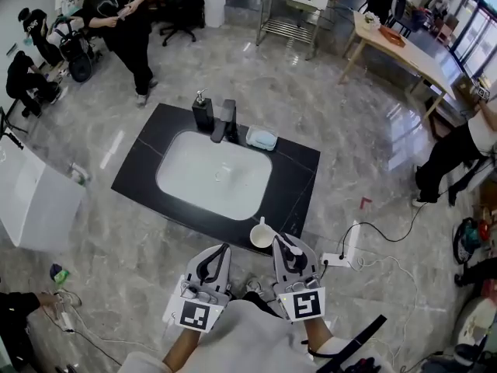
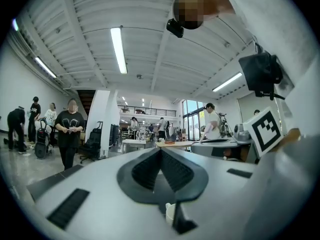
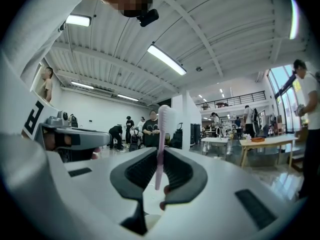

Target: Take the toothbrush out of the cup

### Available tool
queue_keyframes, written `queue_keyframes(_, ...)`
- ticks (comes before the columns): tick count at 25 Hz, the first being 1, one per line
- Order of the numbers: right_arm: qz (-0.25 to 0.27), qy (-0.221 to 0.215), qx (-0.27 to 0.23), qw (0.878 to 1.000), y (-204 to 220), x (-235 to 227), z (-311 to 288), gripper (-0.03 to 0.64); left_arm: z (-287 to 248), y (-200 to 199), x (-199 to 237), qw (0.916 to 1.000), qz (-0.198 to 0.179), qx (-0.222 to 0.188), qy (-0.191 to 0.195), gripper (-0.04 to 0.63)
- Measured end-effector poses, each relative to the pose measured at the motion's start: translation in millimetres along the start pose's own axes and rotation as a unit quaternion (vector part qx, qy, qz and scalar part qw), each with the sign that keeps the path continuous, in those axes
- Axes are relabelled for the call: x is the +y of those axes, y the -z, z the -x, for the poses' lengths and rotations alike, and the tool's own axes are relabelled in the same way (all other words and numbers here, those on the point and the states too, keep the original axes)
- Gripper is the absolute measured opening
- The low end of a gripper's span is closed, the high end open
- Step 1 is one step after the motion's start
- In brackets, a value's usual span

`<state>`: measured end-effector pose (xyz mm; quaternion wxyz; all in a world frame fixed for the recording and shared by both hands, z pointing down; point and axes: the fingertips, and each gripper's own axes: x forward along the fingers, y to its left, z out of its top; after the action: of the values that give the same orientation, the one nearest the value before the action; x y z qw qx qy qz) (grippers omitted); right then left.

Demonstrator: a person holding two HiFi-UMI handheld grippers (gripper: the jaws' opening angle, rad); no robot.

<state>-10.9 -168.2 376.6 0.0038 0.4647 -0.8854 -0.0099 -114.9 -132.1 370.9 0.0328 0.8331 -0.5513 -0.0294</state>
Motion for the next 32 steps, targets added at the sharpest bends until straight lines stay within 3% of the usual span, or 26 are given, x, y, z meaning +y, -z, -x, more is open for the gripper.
queue_keyframes(5,-0.001,0.001,-0.036,0.999,-27.2,3.6,-5.2,0.046,0.8,-17.0,-8.5,0.9998,-0.01,-0.004,0.014,-0.005)
queue_keyframes(17,0.016,-0.005,-0.049,0.999,-46.9,22.5,-4.4,0.046,9.5,-28.9,-0.3,0.9992,-0.029,-0.01,0.027,-0.005)
queue_keyframes(24,0.013,-0.018,-0.061,0.998,-55.5,42.8,4.3,0.046,15.3,-34.0,-8.9,0.9989,-0.026,-0.021,0.033,-0.005)
queue_keyframes(32,-0.007,-0.021,-0.064,0.998,-61.4,57.8,24.8,0.046,31.1,-25.7,-21.0,0.9991,-0.016,-0.002,0.039,-0.005)
